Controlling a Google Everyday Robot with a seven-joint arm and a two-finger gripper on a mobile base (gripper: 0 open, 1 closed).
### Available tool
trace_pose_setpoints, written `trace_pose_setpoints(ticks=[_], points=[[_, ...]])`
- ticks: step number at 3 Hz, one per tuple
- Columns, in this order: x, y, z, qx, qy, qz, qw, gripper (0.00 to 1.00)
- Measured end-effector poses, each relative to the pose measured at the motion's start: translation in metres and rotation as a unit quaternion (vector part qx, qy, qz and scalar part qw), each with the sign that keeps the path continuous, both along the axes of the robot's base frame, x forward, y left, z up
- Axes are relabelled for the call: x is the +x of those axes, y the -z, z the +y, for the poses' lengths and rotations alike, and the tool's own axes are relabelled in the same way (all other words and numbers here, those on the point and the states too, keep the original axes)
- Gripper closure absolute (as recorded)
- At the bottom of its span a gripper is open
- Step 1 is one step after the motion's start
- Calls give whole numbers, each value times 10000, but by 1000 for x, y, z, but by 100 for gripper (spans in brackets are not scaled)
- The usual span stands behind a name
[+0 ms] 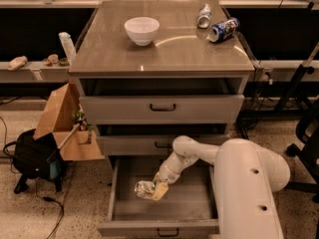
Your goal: Pick 7up can from bottom drawer and place on counter
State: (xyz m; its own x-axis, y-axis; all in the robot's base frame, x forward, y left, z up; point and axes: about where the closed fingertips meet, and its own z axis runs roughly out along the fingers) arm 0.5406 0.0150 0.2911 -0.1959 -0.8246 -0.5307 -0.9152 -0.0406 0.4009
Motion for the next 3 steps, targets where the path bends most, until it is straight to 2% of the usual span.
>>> trace_pose_setpoints(ticks=[1, 2, 3], points=[[-9, -27, 3, 287, -560, 38, 9980, 100], [-28, -55, -1, 504, -1159, 193, 9918, 100], [-28, -55, -1, 504, -1159, 193, 9918, 100]])
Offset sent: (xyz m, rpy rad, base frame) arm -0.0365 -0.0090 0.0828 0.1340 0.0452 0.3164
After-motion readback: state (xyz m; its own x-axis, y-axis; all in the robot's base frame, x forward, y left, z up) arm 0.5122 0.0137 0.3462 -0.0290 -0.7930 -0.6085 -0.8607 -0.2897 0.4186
